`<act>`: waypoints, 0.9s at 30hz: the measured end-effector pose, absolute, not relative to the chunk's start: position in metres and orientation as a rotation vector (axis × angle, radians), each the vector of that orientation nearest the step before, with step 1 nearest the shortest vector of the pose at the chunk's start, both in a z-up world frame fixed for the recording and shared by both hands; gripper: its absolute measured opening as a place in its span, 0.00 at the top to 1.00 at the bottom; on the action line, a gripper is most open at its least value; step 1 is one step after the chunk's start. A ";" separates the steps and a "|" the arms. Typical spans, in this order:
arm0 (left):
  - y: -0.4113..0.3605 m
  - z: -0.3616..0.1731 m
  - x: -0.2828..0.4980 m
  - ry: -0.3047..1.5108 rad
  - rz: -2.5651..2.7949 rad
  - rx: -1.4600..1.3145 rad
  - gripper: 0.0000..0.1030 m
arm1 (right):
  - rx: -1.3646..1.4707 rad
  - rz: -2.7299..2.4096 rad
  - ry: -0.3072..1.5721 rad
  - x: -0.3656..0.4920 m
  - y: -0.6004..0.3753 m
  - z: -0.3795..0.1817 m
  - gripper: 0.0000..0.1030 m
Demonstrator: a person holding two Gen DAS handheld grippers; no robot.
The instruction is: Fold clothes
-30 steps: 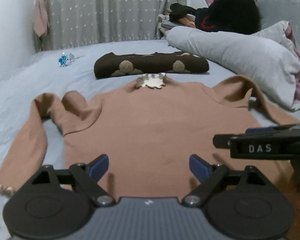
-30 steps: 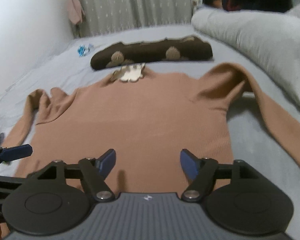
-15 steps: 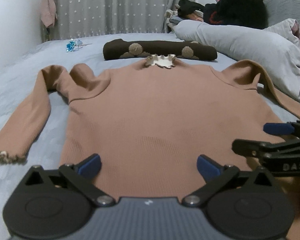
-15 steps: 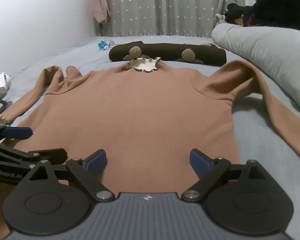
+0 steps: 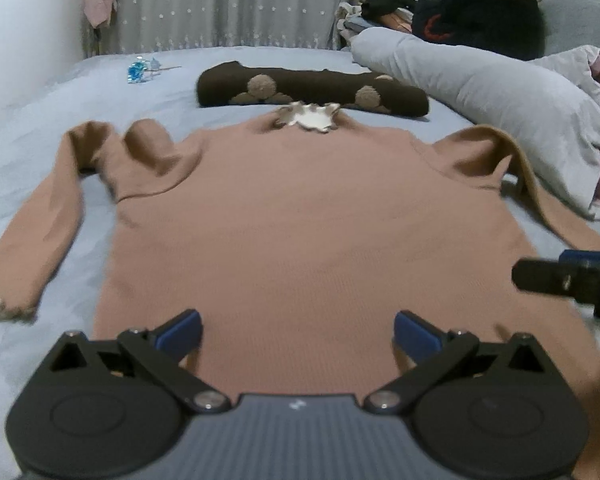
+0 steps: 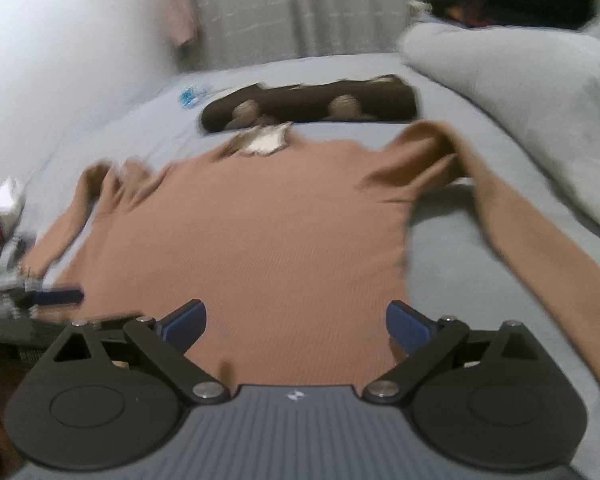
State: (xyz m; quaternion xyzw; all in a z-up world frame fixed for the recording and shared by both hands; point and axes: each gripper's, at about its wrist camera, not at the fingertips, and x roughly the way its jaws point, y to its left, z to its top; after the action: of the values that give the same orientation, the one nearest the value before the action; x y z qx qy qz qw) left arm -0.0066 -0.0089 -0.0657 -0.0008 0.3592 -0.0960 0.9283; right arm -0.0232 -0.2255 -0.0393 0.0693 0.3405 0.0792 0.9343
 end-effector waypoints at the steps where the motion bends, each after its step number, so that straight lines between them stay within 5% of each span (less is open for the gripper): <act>1: -0.016 -0.063 -0.003 0.736 -0.206 0.000 0.00 | 0.165 0.138 0.702 -0.020 -0.231 -0.034 0.04; 13: -0.092 -0.044 0.020 0.723 -0.321 0.087 0.00 | 0.100 0.008 0.666 0.002 -0.320 -0.006 0.05; 16: -0.107 -0.043 0.028 0.742 -0.377 0.120 0.01 | 0.110 -0.022 0.778 0.010 -0.351 -0.015 0.15; 27: -0.164 -0.059 0.061 0.744 -0.486 0.025 0.20 | 0.067 0.006 0.875 -0.007 -0.392 -0.034 0.19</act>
State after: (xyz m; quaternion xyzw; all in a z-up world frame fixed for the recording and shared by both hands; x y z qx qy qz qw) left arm 0.0606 -0.1644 -0.0591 0.0119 0.3600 -0.2350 0.9028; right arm -0.0072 -0.3920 -0.0335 0.0323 0.4236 0.0031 0.9053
